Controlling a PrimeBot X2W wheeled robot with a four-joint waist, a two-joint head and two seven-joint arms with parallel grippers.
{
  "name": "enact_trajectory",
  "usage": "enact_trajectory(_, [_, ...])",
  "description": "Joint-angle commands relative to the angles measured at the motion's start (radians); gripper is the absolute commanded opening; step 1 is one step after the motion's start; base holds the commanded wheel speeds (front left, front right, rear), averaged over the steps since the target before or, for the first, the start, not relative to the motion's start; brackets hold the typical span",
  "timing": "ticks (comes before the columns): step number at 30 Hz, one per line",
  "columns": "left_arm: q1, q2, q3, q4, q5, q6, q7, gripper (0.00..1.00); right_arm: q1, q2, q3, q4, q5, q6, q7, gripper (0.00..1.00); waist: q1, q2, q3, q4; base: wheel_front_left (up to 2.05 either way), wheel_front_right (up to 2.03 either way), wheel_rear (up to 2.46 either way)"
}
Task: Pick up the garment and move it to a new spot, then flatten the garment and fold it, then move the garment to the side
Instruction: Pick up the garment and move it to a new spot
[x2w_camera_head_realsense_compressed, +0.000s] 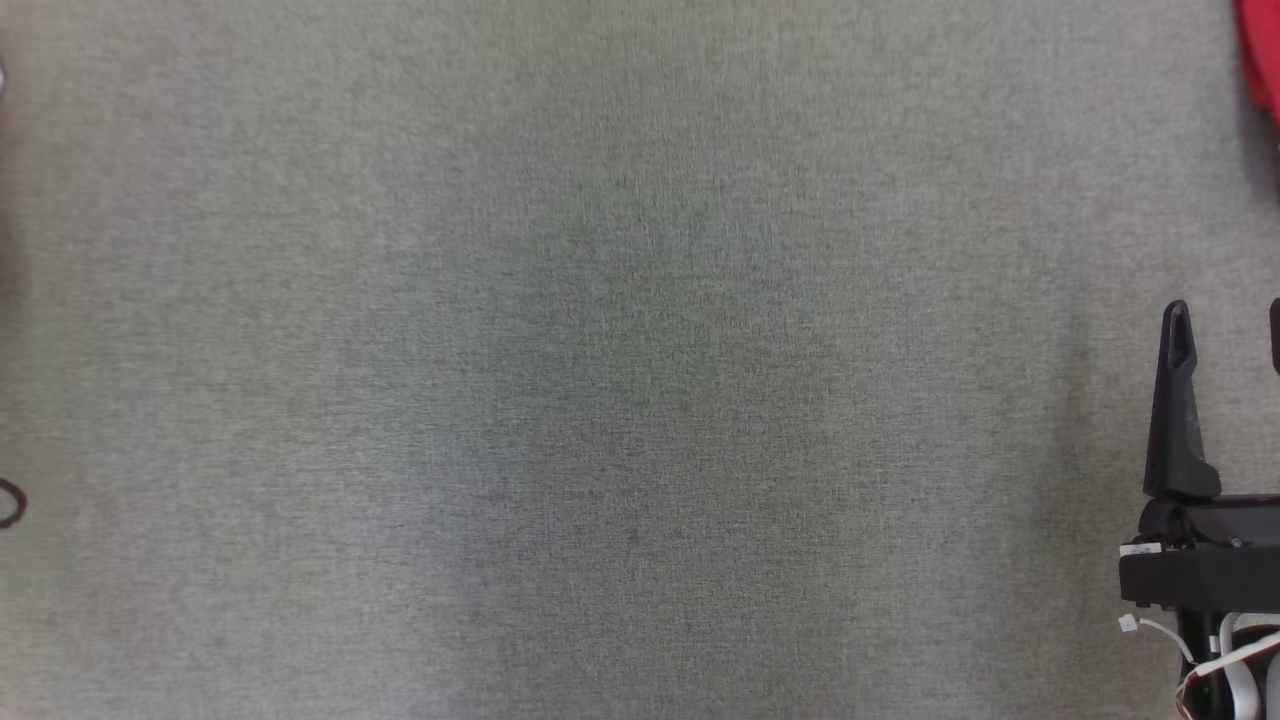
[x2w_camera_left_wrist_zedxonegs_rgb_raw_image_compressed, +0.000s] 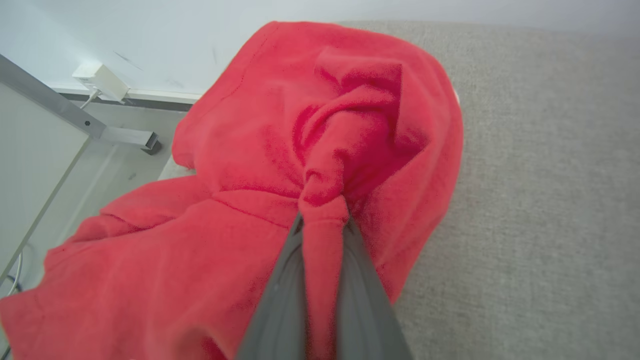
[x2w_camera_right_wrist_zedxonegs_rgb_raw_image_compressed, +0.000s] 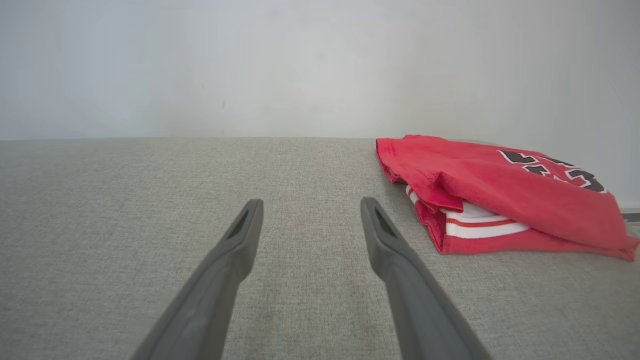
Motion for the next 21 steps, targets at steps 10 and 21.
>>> enact_trajectory(10, [-0.065,0.006,-0.058,-0.067,0.038,0.002,-0.204,0.00,0.005,0.010,0.031,0.083,0.029,-0.003,-0.036,1.00,0.0000,-0.0001,-0.153,0.031,0.00,0.00,0.00])
enact_trajectory(21, [-0.126,-0.051,-0.195,-0.283,0.031,0.002,-0.233,0.00,0.021,0.039,0.050,0.219,0.073,-0.003,-0.111,1.00,0.0000,-0.0001,-0.285,-0.035,0.00,0.00,0.00])
